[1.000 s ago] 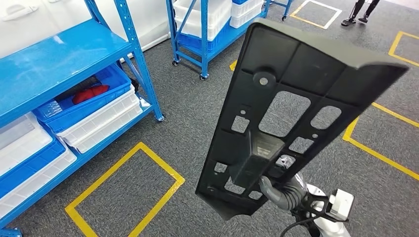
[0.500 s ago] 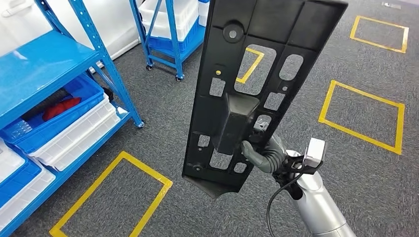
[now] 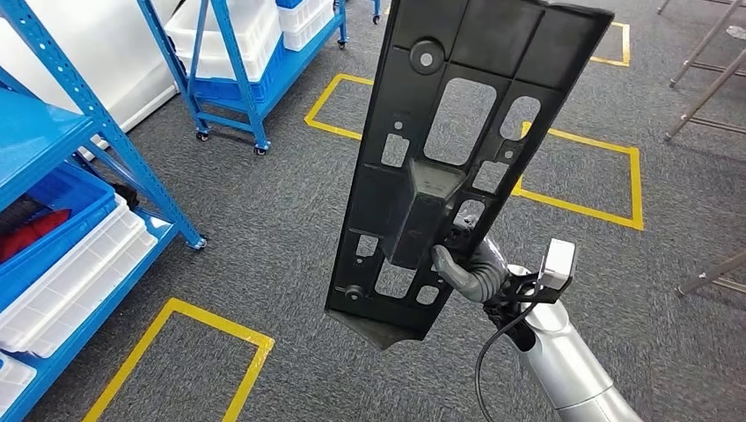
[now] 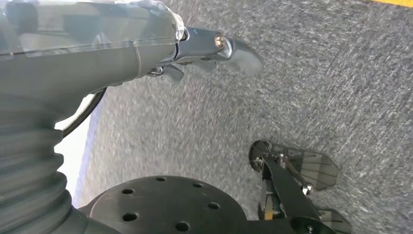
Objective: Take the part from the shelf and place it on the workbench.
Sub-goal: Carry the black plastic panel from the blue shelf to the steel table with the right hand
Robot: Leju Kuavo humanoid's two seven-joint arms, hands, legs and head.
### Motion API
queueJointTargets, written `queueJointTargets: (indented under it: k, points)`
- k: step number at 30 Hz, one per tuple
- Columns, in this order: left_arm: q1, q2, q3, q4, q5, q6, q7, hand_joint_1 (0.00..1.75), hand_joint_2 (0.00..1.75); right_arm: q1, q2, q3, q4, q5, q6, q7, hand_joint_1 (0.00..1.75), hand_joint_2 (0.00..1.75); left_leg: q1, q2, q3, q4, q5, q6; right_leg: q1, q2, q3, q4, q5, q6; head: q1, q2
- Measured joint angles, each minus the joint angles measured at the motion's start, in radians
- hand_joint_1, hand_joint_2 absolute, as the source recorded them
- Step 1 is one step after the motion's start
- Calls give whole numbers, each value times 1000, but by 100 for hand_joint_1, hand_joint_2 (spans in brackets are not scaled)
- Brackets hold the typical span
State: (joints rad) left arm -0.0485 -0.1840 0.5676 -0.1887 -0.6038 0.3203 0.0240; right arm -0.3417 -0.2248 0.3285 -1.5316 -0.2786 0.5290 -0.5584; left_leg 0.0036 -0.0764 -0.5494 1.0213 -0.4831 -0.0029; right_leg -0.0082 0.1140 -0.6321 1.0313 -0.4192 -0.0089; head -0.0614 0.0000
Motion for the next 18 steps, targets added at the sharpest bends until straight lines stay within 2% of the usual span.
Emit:
queueJointTargets:
  k: [1, 2, 4, 6, 7, 8, 9, 10, 11, 13, 14, 15, 17, 18]
  points:
    - [-1, 0, 0, 0, -6, -4, 2, 0, 175, 3, -4, 0, 4, 1, -5, -5, 175, 175, 0, 8, 2, -7, 2, 6, -1, 12, -4, -3, 5, 8, 0, 0]
    - [-2, 2, 0, 0, -14, -11, 7, 0, 175, 10, -9, -2, 6, 3, -13, -12, 175, 175, 0, 18, 5, -12, 7, 13, -3, 13, -6, -5, 7, 14, 0, 0]
    - [-5, 7, -4, 0, -39, -26, 23, 0, 175, 31, -20, -13, 8, 10, -30, -38, 175, 175, 1, 39, 11, -26, 16, 27, -1, -29, -21, 27, -15, 23, 0, 0]
    - [-4, 13, -10, 0, -59, -32, 30, 0, 175, 62, -30, -33, 2, 15, -40, -61, 175, 175, 0, 60, 13, -32, 19, 35, -1, -89, -75, 142, -76, 28, 0, 0]
    - [-2, 16, -12, 0, -62, -31, 28, 0, 175, 80, -34, -43, -2, 16, -43, -67, 175, 175, -2, 72, 13, -32, 18, 36, -3, -101, -109, 210, -104, 31, 0, 0]
    - [0, 17, -13, 0, -64, -28, 24, 0, 175, 100, -37, -53, -6, 17, -44, -71, 175, 175, -3, 84, 13, -32, 17, 36, -5, -106, -134, 260, -120, 34, 0, 0]
    - [1, 19, -14, 0, -63, -26, 19, 0, 175, 117, -40, -61, -9, 17, -44, -73, 175, 175, -4, 97, 14, -32, 15, 35, -7, -109, -140, 273, -116, 35, 0, 0]
    - [1, 19, -14, 0, -64, -24, 14, 0, 175, 130, -43, -68, -12, 17, -44, -73, 175, 175, -4, 110, 15, -31, 13, 34, -7, -113, -124, 243, -93, 35, 0, 0]
    - [2, 20, -15, 0, -66, -21, 6, 0, 175, 140, -45, -73, -16, 17, -44, -73, 175, 175, -4, 122, 18, -31, 10, 31, -7, -124, -87, 176, -61, 34, 0, 0]
    - [3, 22, -20, 0, -73, -16, -21, 0, 175, 153, -46, -83, -27, 17, -42, -74, 175, 175, -9, 144, 25, -31, 2, 23, 1, -168, -11, 36, -17, 24, 0, 0]
    - [4, 24, -24, 0, -80, -14, -39, 0, 175, 158, -46, -89, -34, 18, -42, -74, 175, 175, -12, 153, 28, -30, -2, 18, 5, -183, 11, -3, -9, 18, 0, 0]
    - [4, 26, -28, 0, -87, -12, -55, 0, 175, 165, -46, -95, -41, 19, -42, -74, 175, 175, -14, 162, 31, -30, -5, 13, 10, -187, 16, -16, -12, 12, 0, 0]
    - [1, 29, -38, 0, -103, -8, -85, 0, 175, 183, -46, -107, -56, 24, -42, -73, 175, 175, -14, 176, 36, -31, -13, 3, 10, -163, 17, -18, -11, 1, 0, 0]
    - [0, 30, -43, 0, -111, -4, -99, 0, 175, 193, -46, -114, -65, 26, -42, -73, 175, 175, -12, 168, 37, -23, -21, -2, 8, -153, 19, -21, -10, -4, 0, 0]
